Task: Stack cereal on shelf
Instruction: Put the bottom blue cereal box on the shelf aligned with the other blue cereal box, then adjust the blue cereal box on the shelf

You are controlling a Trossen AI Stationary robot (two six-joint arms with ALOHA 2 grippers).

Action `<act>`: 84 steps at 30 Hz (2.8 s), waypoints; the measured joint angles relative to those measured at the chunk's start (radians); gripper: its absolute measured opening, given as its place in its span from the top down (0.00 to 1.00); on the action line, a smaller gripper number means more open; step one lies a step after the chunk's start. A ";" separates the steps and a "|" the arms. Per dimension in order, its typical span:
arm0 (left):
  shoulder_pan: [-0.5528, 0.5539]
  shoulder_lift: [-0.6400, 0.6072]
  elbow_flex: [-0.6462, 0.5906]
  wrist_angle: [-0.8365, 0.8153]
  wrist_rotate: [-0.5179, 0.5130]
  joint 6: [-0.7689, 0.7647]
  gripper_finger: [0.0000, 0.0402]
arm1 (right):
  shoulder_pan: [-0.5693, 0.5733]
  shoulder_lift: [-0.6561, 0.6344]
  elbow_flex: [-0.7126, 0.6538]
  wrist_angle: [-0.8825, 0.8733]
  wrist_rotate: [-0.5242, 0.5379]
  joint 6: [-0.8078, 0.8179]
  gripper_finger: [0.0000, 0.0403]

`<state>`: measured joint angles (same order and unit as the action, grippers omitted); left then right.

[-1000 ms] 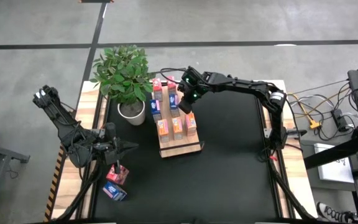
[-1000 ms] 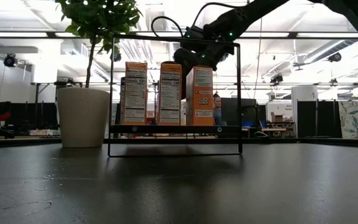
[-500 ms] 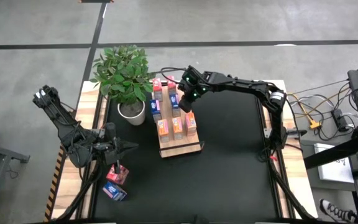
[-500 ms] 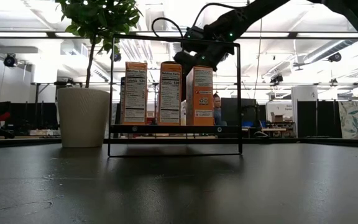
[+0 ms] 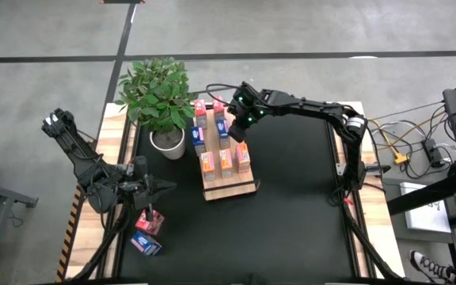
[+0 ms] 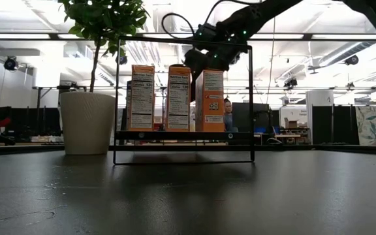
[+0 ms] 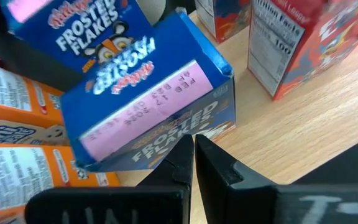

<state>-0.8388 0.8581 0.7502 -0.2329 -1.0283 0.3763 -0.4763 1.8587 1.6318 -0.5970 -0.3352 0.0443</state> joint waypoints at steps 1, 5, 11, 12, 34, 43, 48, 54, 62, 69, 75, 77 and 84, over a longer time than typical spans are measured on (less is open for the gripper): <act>0.000 0.000 0.000 0.000 0.000 0.000 1.00 | 0.000 -0.007 0.000 -0.001 0.002 -0.004 0.98; 0.000 0.007 0.000 0.015 0.000 0.000 1.00 | 0.001 -0.049 0.000 -0.020 0.023 -0.017 0.98; 0.000 0.025 0.004 0.055 0.000 -0.001 1.00 | 0.013 -0.128 -0.001 -0.064 0.091 -0.039 0.98; 0.000 0.028 0.005 0.064 0.000 0.000 1.00 | 0.019 -0.143 -0.001 -0.066 0.099 -0.045 0.98; 0.024 0.128 0.047 0.053 -0.276 -0.104 1.00 | 0.284 -0.408 -0.195 0.008 0.189 -0.128 0.98; 0.247 0.132 0.042 -0.168 -0.060 -0.345 1.00 | 0.300 -0.425 -0.271 0.061 0.190 -0.128 0.98; 0.428 0.149 0.039 -0.188 0.058 -0.357 1.00 | 0.300 -0.425 -0.308 0.094 0.190 -0.127 0.98; 0.594 0.181 0.033 -0.244 0.105 -0.351 1.00 | 0.300 -0.424 -0.320 0.108 0.190 -0.141 0.98; 0.712 0.239 0.021 -0.240 0.136 -0.308 1.00 | 0.299 -0.424 -0.321 0.118 0.190 -0.169 0.98; 0.765 0.320 0.021 -0.238 0.138 -0.307 1.00 | 0.292 -0.424 -0.321 0.135 0.190 -0.174 0.98; 0.778 0.375 0.021 -0.213 0.138 -0.307 1.00 | 0.289 -0.424 -0.321 0.138 0.190 -0.175 0.98; 0.778 0.384 0.021 -0.204 0.136 -0.307 1.00 | 0.288 -0.423 -0.321 0.138 0.190 -0.174 0.98; 0.785 0.409 0.021 -0.168 0.129 -0.307 1.00 | 0.288 -0.423 -0.321 0.139 0.189 -0.170 0.98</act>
<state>-0.0543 1.2674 0.7715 -0.4005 -0.8995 0.0692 -0.1885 1.4353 1.3106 -0.4578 -0.1458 -0.1257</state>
